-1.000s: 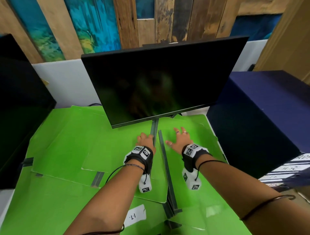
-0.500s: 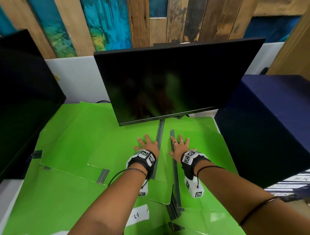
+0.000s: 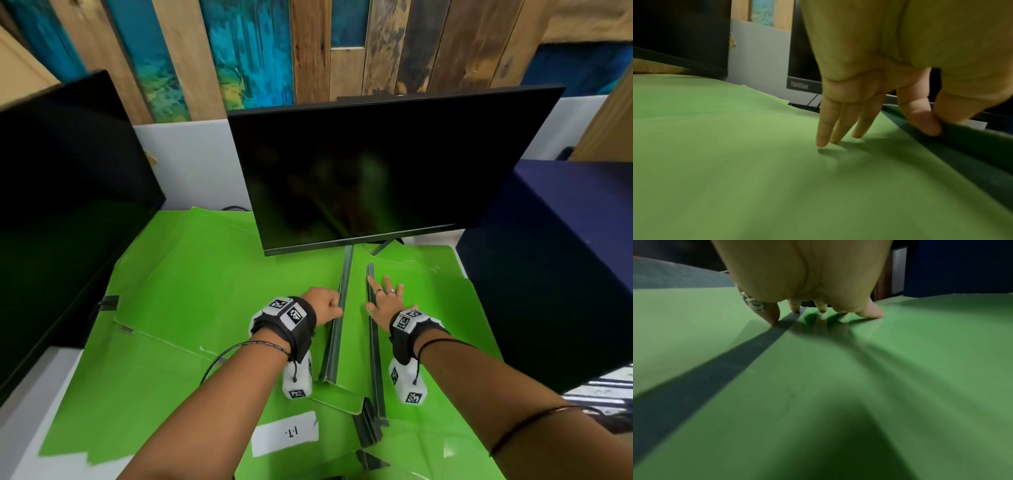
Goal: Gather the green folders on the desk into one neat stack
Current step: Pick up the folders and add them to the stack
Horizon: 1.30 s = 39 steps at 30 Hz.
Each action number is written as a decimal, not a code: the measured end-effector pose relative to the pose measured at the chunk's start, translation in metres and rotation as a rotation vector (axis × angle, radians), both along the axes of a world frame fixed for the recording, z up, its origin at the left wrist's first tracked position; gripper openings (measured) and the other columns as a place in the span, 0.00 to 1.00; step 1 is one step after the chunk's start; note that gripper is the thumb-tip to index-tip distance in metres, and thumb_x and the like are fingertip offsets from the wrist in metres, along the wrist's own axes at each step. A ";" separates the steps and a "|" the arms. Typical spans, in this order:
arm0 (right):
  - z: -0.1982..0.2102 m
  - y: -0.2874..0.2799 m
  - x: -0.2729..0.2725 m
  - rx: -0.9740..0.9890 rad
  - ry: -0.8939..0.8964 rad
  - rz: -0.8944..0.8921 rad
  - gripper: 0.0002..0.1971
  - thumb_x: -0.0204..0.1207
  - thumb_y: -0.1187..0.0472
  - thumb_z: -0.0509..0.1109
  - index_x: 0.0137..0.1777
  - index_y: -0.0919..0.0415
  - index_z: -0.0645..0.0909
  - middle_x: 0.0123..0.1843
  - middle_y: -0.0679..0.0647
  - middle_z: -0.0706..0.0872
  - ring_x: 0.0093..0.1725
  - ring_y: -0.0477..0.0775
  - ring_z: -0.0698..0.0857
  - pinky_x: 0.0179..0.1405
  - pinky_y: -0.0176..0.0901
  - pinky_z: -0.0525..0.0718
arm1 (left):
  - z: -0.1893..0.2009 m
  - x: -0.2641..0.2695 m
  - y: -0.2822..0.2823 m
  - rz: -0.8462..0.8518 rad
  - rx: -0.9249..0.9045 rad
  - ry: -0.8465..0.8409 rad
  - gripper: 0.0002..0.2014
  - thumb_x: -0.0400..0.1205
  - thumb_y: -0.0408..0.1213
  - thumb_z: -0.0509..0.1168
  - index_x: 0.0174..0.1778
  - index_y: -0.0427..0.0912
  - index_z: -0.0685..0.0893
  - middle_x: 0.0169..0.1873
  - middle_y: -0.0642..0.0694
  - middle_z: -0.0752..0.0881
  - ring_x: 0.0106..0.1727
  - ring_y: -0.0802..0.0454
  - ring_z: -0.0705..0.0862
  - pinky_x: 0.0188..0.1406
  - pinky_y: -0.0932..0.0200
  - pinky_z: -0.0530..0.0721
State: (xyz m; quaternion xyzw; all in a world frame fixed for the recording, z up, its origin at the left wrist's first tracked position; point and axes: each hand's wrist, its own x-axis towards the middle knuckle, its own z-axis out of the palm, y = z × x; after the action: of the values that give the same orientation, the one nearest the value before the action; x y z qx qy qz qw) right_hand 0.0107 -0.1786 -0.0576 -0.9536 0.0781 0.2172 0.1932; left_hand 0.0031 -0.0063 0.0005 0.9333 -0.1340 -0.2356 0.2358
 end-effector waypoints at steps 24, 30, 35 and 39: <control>0.000 -0.012 -0.001 0.546 -0.039 -0.361 0.40 0.76 0.30 0.33 0.81 0.51 0.58 0.85 0.55 0.43 0.84 0.58 0.39 0.80 0.63 0.36 | 0.140 -0.024 -0.010 -0.062 -0.654 -0.264 0.16 0.82 0.32 0.55 0.27 0.46 0.65 0.25 0.50 0.64 0.17 0.68 0.70 0.20 0.80 0.68; 0.034 -0.031 0.004 1.093 -0.087 -0.653 0.41 0.76 0.30 0.48 0.77 0.62 0.64 0.75 0.58 0.73 0.75 0.59 0.72 0.75 0.58 0.69 | 0.160 -0.009 0.000 0.004 -0.819 -0.377 0.18 0.83 0.25 0.54 0.29 0.47 0.65 0.27 0.52 0.63 0.22 0.70 0.67 0.28 0.76 0.66; 0.044 -0.073 0.001 0.836 -0.191 -0.743 0.45 0.67 0.30 0.64 0.74 0.63 0.70 0.73 0.61 0.76 0.71 0.62 0.76 0.72 0.55 0.74 | 0.122 -0.004 0.006 0.077 -0.646 -0.215 0.17 0.85 0.29 0.54 0.29 0.47 0.68 0.25 0.51 0.66 0.23 0.64 0.66 0.19 0.75 0.66; 0.041 -0.099 -0.018 0.472 -0.214 -0.788 0.39 0.74 0.41 0.67 0.79 0.63 0.63 0.78 0.63 0.69 0.74 0.66 0.72 0.75 0.52 0.69 | 0.076 -0.007 0.000 0.064 -0.426 0.056 0.14 0.83 0.27 0.59 0.33 0.45 0.71 0.31 0.47 0.77 0.23 0.58 0.80 0.13 0.70 0.79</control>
State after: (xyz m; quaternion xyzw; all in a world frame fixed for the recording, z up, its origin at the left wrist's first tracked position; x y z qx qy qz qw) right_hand -0.0076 -0.2781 -0.0169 -0.7983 0.3622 0.0397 0.4795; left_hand -0.0039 -0.0061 0.0767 0.8592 -0.1446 -0.2202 0.4386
